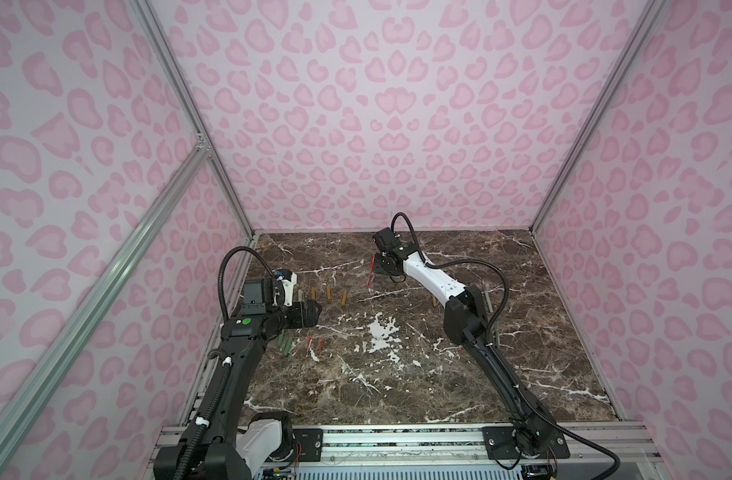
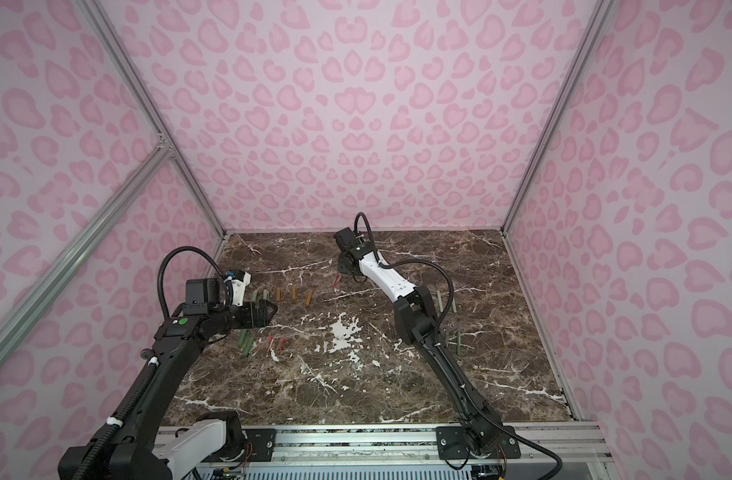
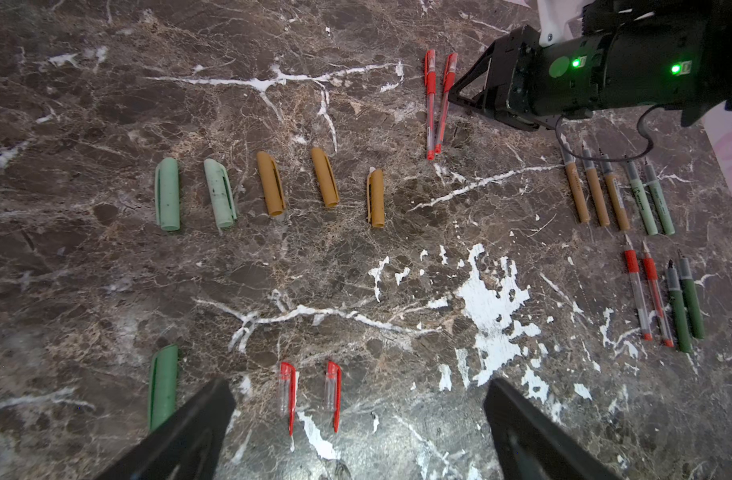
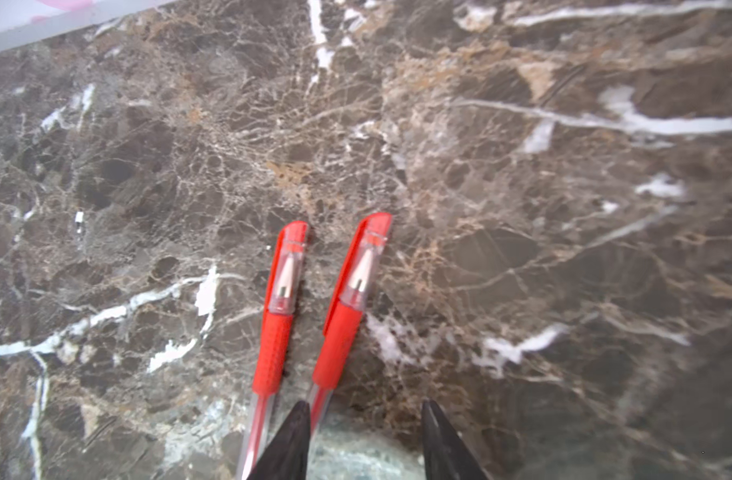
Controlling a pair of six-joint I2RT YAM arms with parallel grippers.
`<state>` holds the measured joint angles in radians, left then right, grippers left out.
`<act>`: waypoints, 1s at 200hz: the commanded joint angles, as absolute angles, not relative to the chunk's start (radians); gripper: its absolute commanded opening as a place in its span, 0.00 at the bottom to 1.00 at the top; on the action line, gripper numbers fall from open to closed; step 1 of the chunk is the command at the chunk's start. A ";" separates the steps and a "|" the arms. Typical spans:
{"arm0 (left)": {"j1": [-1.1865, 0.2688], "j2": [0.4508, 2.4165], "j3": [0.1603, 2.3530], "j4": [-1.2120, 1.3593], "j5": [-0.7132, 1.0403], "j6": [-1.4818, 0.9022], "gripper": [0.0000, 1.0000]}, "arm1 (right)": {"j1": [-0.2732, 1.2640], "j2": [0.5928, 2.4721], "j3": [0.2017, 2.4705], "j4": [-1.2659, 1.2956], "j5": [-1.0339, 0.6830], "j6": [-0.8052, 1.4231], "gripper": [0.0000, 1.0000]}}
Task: Open the pen caps
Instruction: 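Reach the right gripper to the far pair of red pens and grasp one, then bring the grasped red pen toward the left gripper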
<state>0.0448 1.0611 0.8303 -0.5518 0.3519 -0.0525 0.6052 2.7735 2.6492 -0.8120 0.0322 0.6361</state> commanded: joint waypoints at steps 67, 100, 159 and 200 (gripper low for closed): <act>0.045 1.055 0.821 -0.520 0.365 -0.049 0.98 | 0.624 2.815 2.658 -0.863 0.111 0.607 0.43; 0.044 1.058 0.831 -0.529 0.353 -0.047 0.98 | 0.629 2.828 2.654 -0.938 0.120 0.589 0.33; 0.045 1.058 0.827 -0.520 0.371 -0.053 0.98 | 0.634 2.645 2.326 -0.900 0.090 0.546 0.15; 0.044 1.064 0.835 -0.523 0.371 -0.058 0.98 | 0.634 2.436 1.979 -0.729 0.057 0.544 0.00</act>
